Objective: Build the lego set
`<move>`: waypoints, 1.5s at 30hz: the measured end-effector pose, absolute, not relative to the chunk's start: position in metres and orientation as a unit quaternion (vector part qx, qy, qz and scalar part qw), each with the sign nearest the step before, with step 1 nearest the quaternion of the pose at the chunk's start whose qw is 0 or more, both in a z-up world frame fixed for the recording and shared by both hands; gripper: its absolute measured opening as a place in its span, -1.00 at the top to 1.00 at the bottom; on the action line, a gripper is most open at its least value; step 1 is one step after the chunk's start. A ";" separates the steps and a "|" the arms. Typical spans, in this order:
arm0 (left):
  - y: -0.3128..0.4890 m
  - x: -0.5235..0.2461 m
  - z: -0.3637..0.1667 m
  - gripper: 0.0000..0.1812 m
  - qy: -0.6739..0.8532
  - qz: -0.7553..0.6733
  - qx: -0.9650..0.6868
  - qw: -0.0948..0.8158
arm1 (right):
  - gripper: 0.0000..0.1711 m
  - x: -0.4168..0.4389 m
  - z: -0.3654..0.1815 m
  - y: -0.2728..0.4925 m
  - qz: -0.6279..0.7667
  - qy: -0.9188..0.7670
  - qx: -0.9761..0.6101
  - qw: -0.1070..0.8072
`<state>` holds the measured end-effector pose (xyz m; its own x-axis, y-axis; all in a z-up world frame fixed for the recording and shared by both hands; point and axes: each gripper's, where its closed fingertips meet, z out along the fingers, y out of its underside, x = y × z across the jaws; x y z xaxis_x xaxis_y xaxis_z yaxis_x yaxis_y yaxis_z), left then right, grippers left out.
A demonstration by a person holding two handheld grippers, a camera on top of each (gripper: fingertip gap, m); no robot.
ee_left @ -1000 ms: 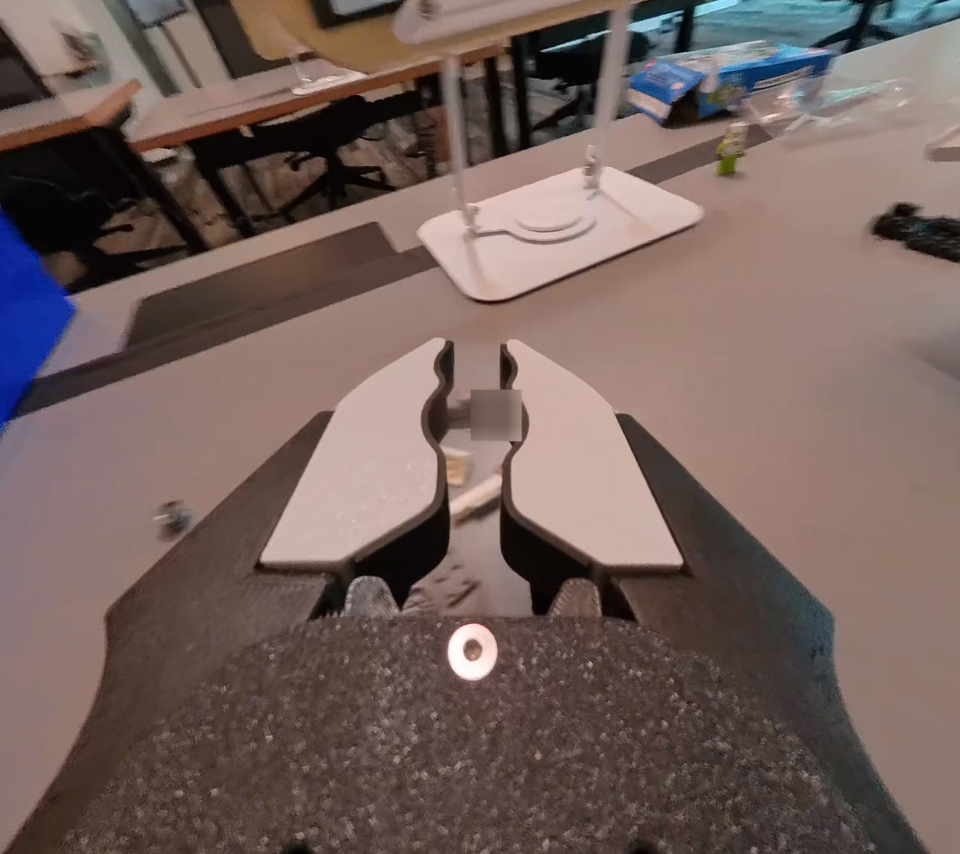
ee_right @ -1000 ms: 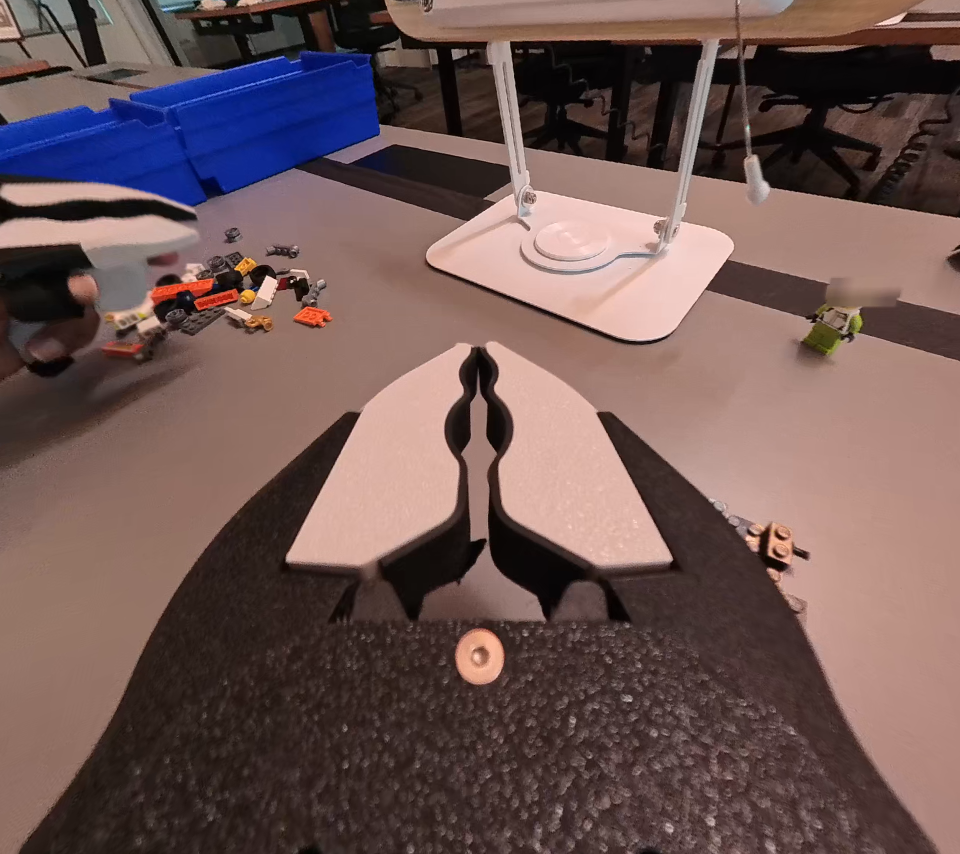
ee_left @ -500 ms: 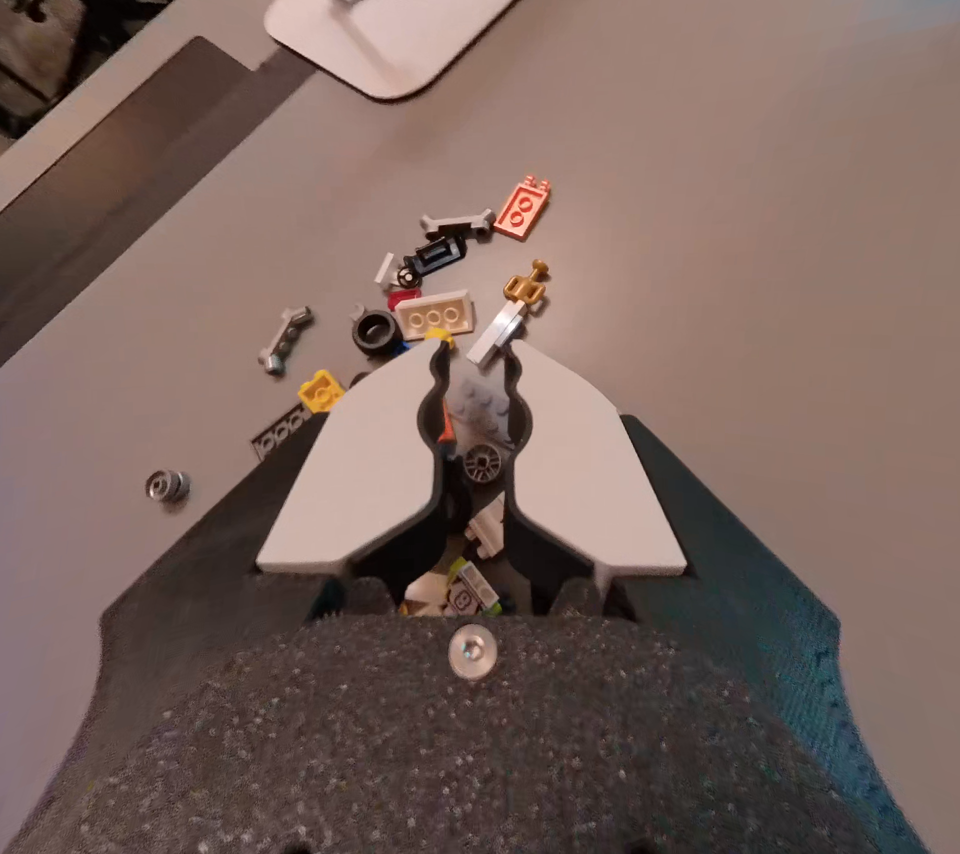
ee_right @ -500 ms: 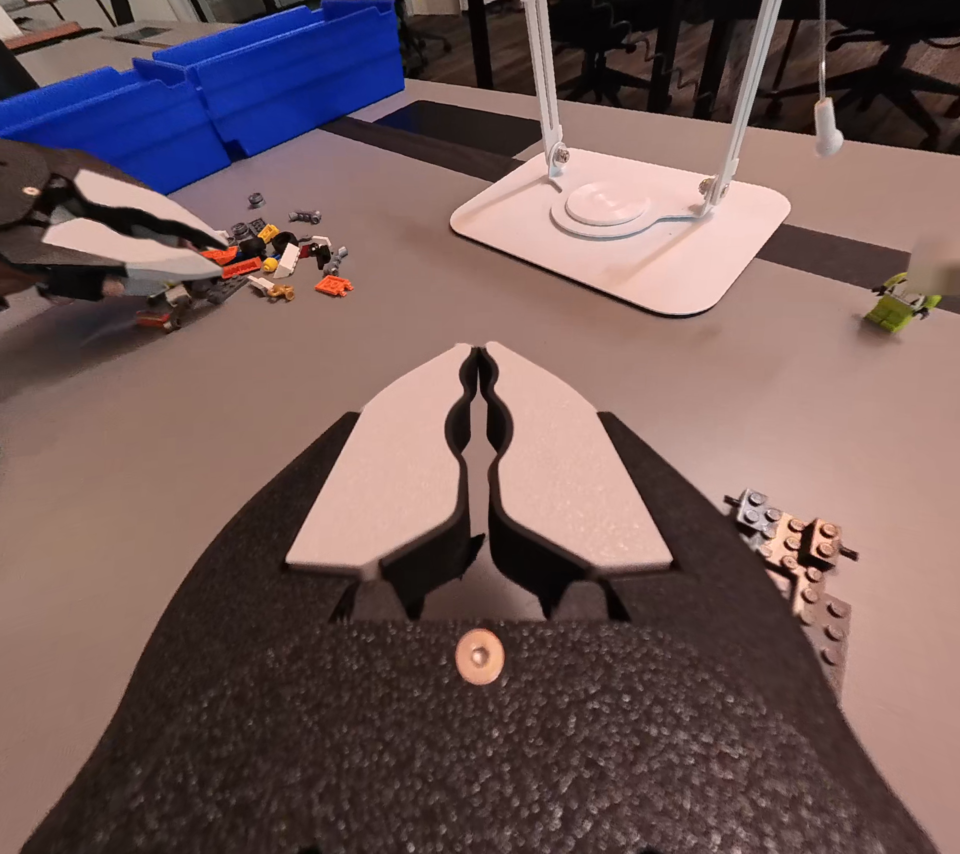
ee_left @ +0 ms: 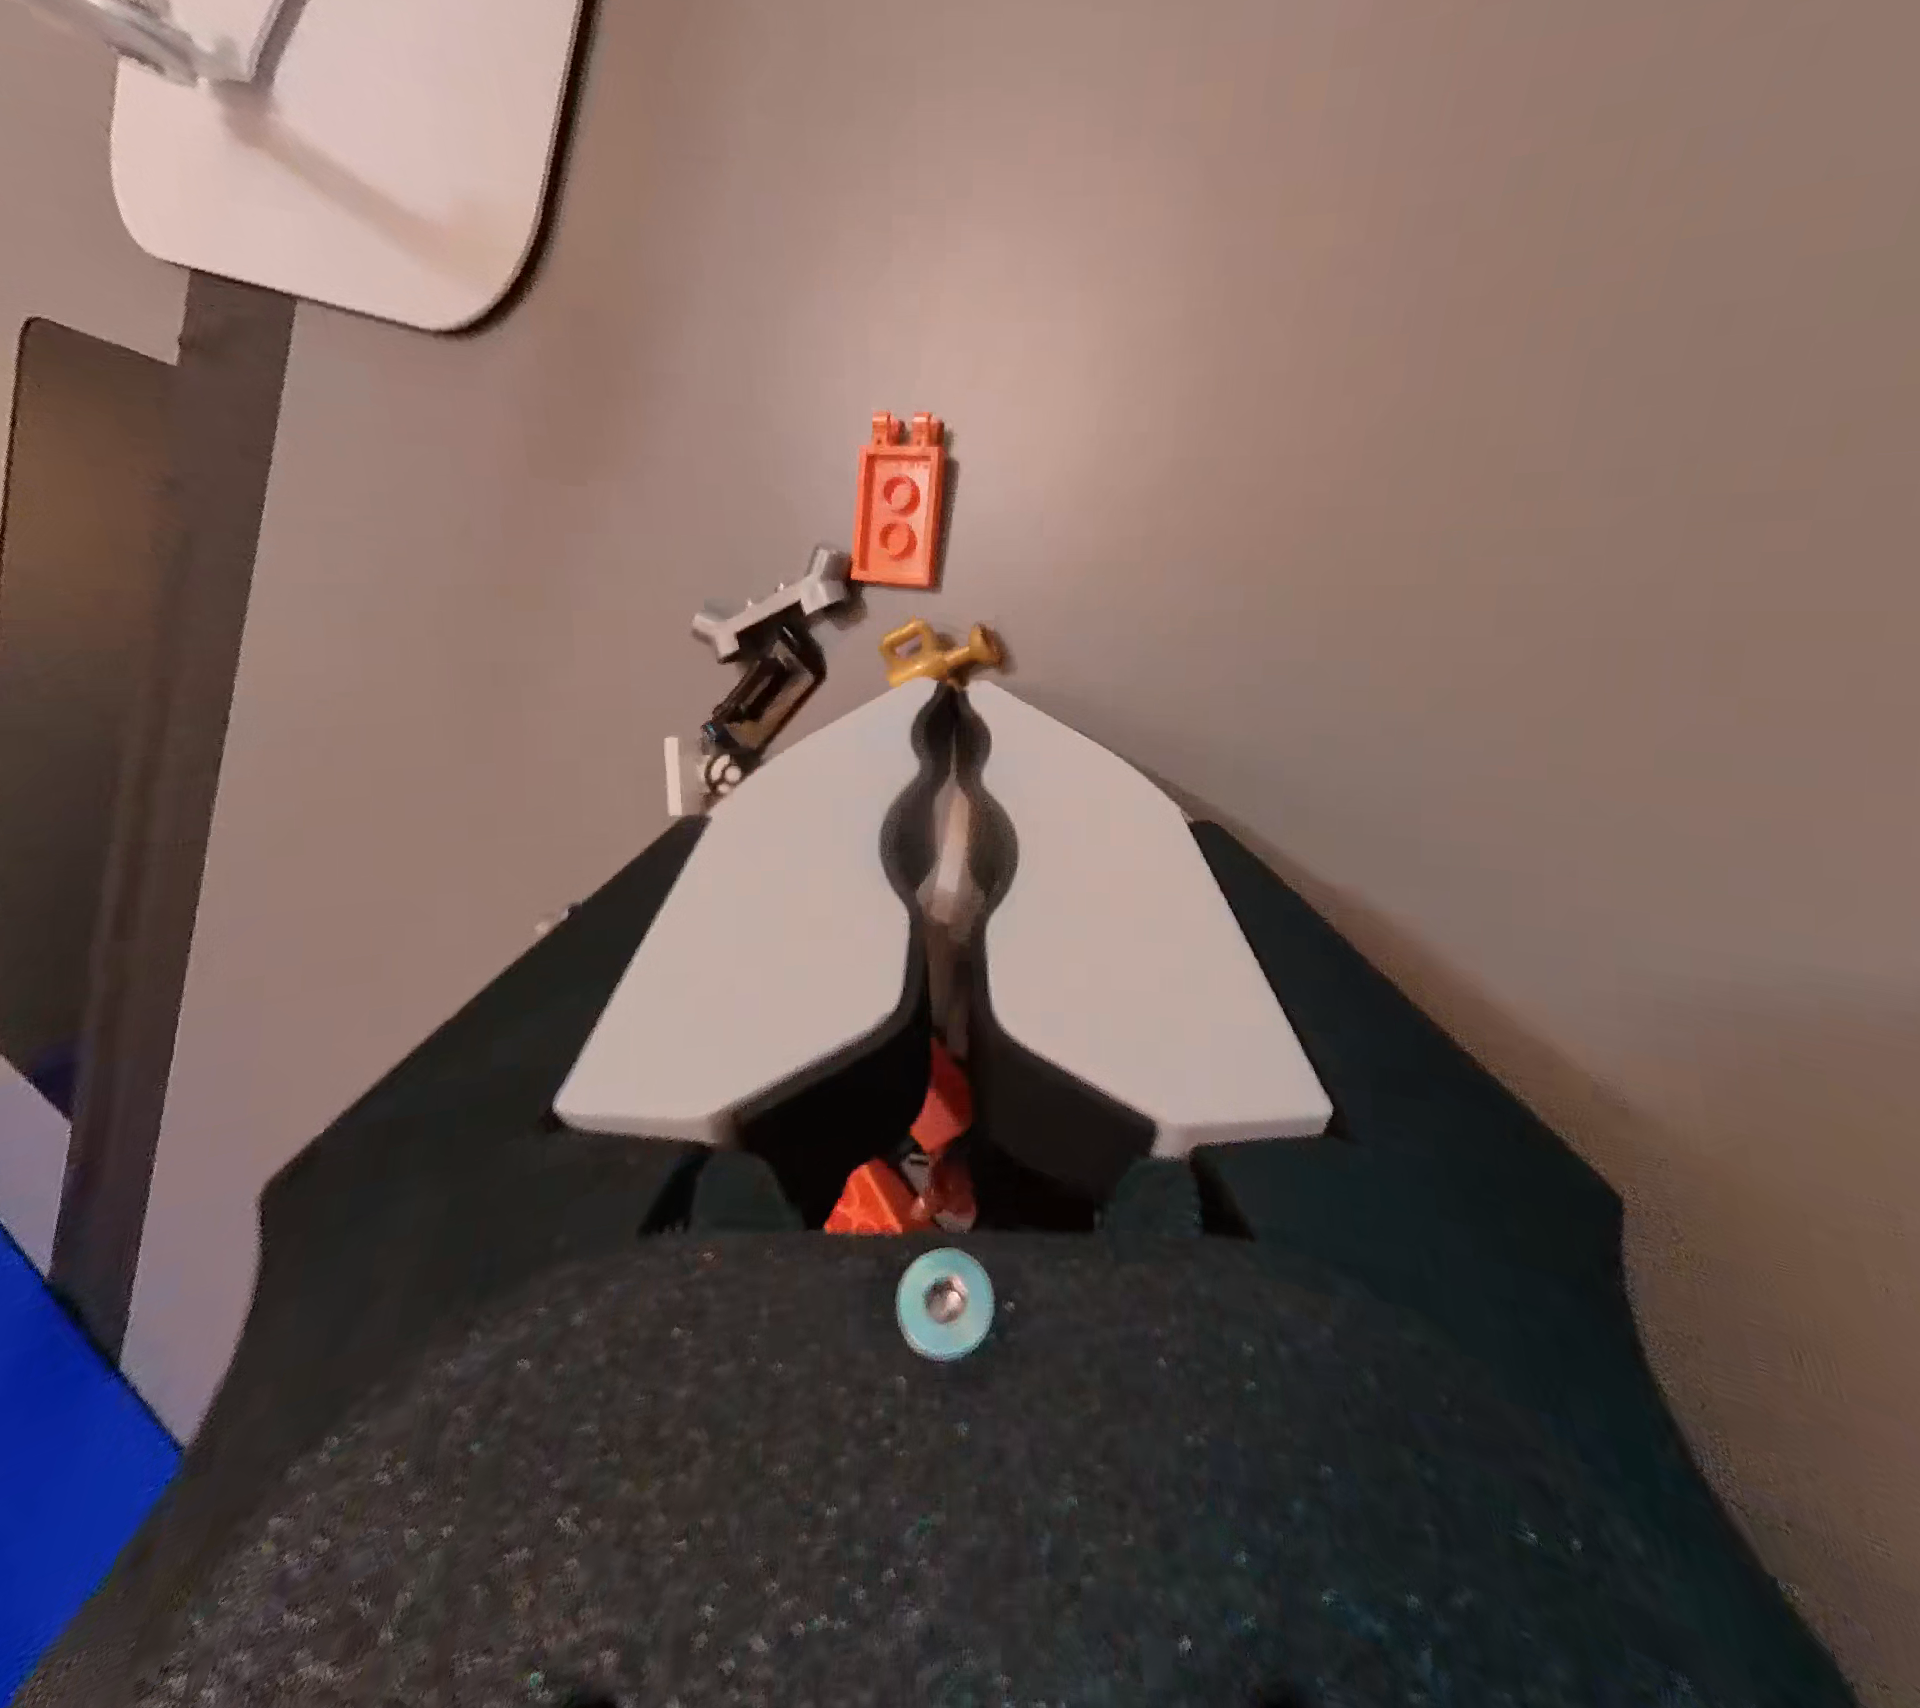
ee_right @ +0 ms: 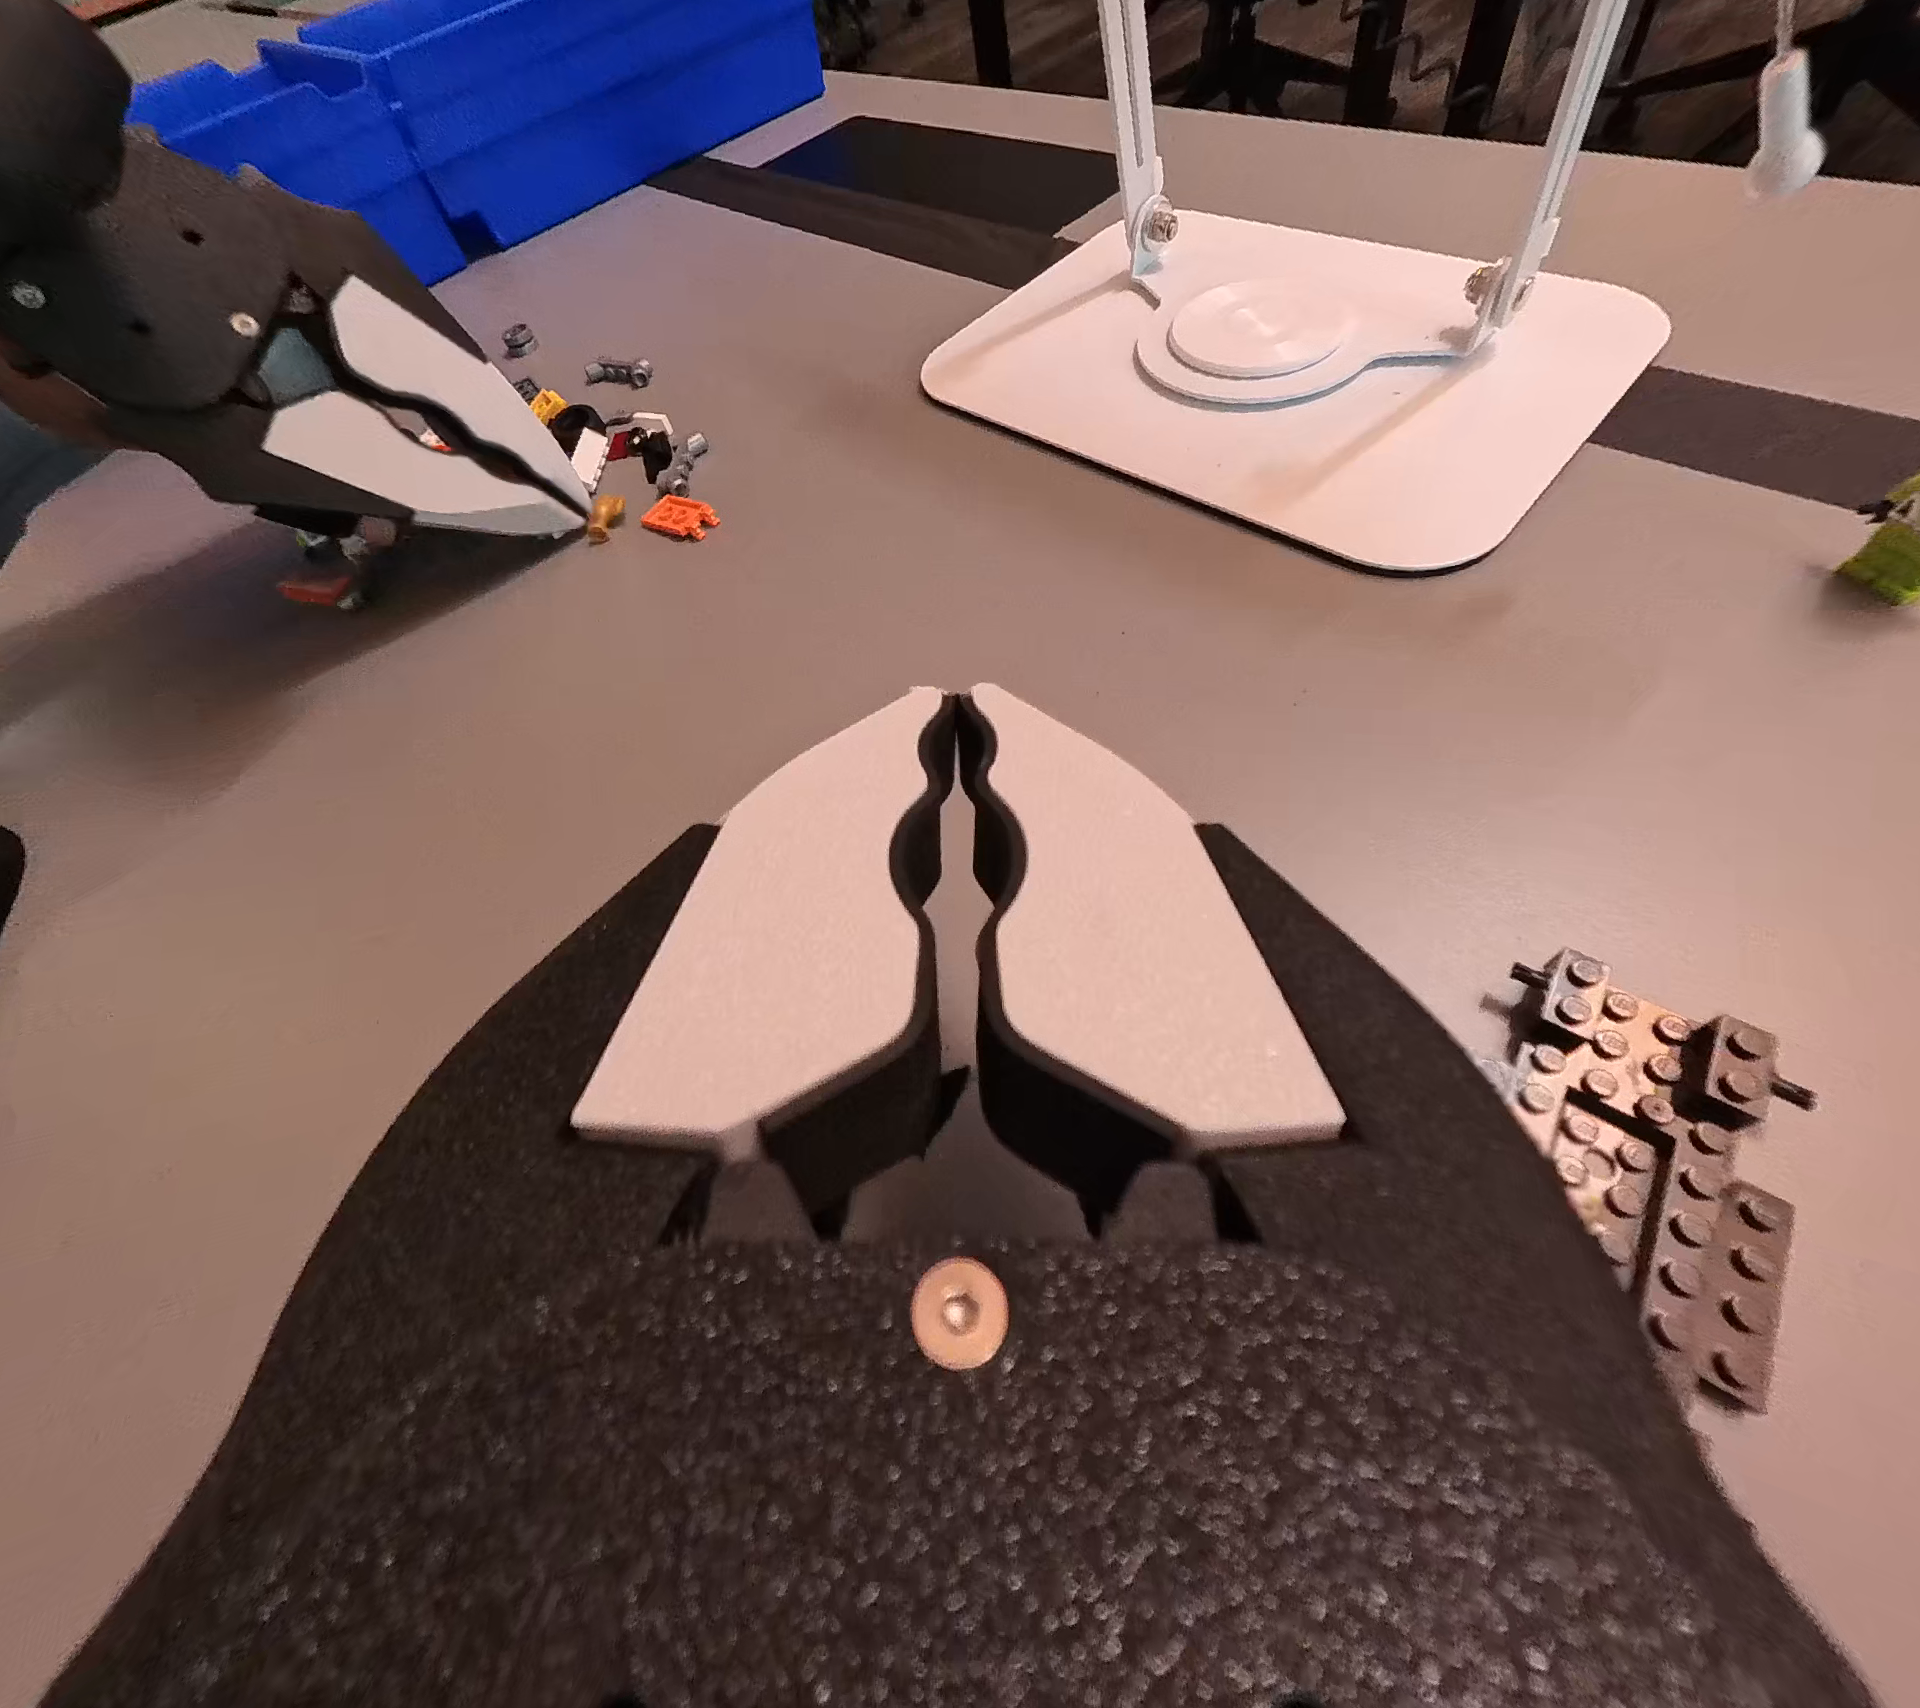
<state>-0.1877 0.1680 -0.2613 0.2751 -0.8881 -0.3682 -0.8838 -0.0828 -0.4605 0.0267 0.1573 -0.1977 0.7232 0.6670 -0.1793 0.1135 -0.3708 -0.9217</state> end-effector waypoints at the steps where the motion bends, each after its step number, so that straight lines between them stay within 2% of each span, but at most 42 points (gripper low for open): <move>1: 0.169 -0.187 -0.262 1.00 0.603 0.002 -0.734 0.312 | 1.00 0.026 -0.199 0.157 0.277 -0.250 -0.782 0.500; 9: 0.174 -0.181 -0.252 1.00 0.576 -0.001 -0.743 0.340 | 1.00 0.023 -0.200 0.155 0.274 -0.258 -0.782 0.497; 12: 0.172 -0.180 -0.258 0.69 0.552 -0.048 -0.775 0.304 | 1.00 0.021 -0.202 0.154 0.273 -0.260 -0.783 0.495; 14: 0.172 -0.175 -0.257 0.63 0.540 -0.087 -0.783 0.297 | 1.00 0.021 -0.202 0.153 0.271 -0.263 -0.783 0.494; 16: 0.173 -0.173 -0.259 0.63 0.537 -0.098 -0.786 0.289 | 1.00 0.021 -0.203 0.153 0.269 -0.265 -0.783 0.494; 20: 0.175 -0.171 -0.261 0.79 0.541 -0.098 -0.786 0.282 | 1.00 0.022 -0.205 0.154 0.271 -0.261 -0.786 0.490; 28: 0.174 -0.176 -0.260 0.80 0.541 -0.076 -0.786 0.290 | 1.00 0.019 -0.207 0.152 0.277 -0.264 -0.788 0.482; 33: 0.153 -0.146 -0.230 0.80 0.563 -0.088 -0.730 0.377 | 1.00 0.013 -0.203 0.146 0.297 -0.278 -0.777 0.481; 36: 0.123 -0.106 -0.212 0.80 0.597 -0.096 -0.671 0.429 | 0.99 -0.011 -0.199 0.124 0.382 -0.303 -0.760 0.431; 40: 0.092 -0.061 -0.206 0.80 0.632 -0.088 -0.612 0.468 | 0.86 -0.036 -0.190 0.098 0.504 -0.279 -0.739 0.348; 45: 0.086 -0.041 -0.197 0.80 0.643 -0.054 -0.569 0.510 | 0.81 -0.041 -0.197 0.088 0.528 -0.265 -0.747 0.304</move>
<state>-0.0407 0.0858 -0.1975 0.1671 -0.7863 -0.5948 -0.6768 0.3473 -0.6491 -0.0410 0.0883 -0.1965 0.3018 0.7173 -0.6280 0.0764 -0.6748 -0.7341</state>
